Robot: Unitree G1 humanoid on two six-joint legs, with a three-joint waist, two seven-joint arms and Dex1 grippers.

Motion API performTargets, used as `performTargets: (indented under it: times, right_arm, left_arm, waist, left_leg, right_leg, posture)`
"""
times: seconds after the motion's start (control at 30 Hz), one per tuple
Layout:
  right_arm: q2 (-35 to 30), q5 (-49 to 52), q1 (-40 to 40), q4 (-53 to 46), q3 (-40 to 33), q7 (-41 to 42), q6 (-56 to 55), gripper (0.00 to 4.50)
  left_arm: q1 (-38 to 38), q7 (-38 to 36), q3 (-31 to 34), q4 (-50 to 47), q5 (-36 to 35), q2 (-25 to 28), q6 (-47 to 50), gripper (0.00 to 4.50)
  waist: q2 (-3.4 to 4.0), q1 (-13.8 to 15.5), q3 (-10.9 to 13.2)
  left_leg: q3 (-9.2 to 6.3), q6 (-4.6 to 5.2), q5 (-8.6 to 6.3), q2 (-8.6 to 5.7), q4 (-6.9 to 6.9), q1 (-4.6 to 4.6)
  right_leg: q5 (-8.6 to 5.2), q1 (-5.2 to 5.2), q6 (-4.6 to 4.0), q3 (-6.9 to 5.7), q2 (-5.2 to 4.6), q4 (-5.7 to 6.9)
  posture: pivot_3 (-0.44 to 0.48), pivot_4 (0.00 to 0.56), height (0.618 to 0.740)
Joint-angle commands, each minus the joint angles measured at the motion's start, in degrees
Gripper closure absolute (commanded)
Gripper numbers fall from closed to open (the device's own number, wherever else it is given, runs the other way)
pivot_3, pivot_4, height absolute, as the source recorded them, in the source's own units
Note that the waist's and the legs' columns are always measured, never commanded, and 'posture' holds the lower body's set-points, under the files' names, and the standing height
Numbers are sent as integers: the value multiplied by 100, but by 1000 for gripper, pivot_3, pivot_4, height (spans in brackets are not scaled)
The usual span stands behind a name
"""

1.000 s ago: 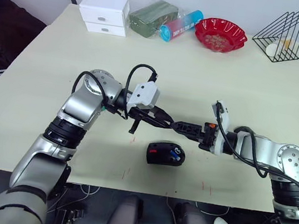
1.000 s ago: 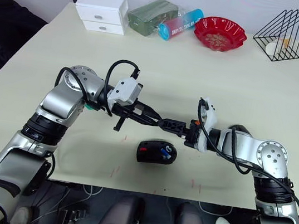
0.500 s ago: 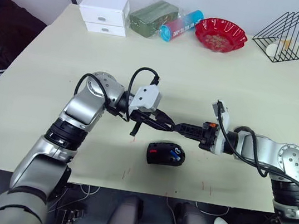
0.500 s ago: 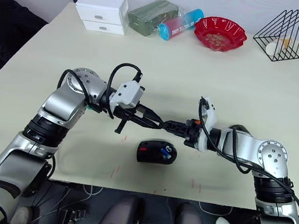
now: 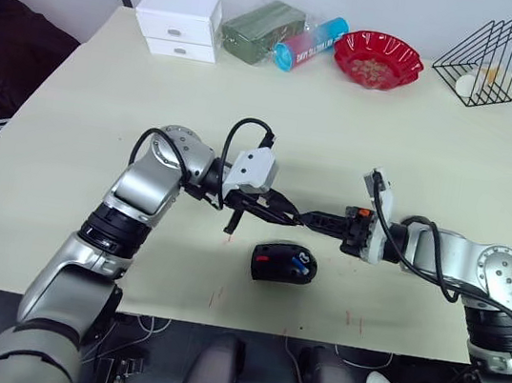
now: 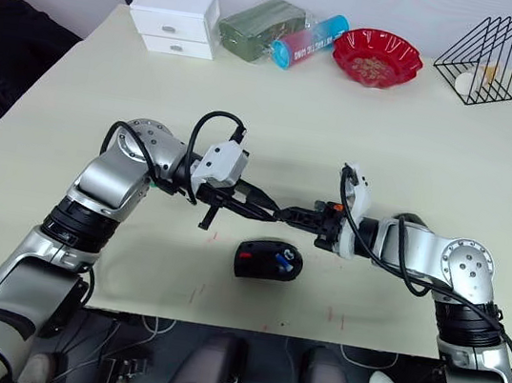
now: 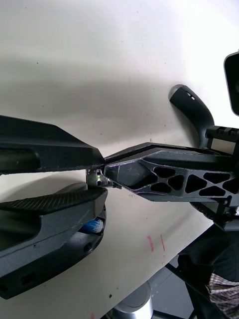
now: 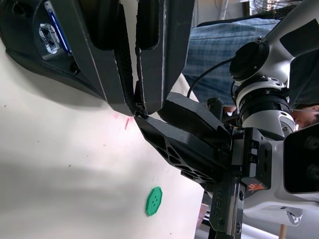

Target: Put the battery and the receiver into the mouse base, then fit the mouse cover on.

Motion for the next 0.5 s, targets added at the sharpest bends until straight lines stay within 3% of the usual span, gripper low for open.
performTargets:
  times: [0.03, 0.5]
  right_arm:
    - [-143, -25, 44, -53, -102, -19, 40, 4435]
    - [-230, -25, 74, -133, -64, 101, 54, 4435]
  left_arm:
    - [-105, 15, 196, -64, -133, 12, -134, 4437]
    - [-103, -1, 185, -29, -128, -13, -185, 4437]
  waist:
    - [0, -1, 0]
    - [0, 0, 0]
  left_leg:
    - [0, 0, 0, 0, 0, 0]
    - [0, 0, 0, 0, 0, 0]
  right_leg:
    - [0, 0, 0, 0, 0, 0]
    - [0, 0, 0, 0, 0, 0]
  posture:
    - [0, 150, 740]
    - [0, 150, 740]
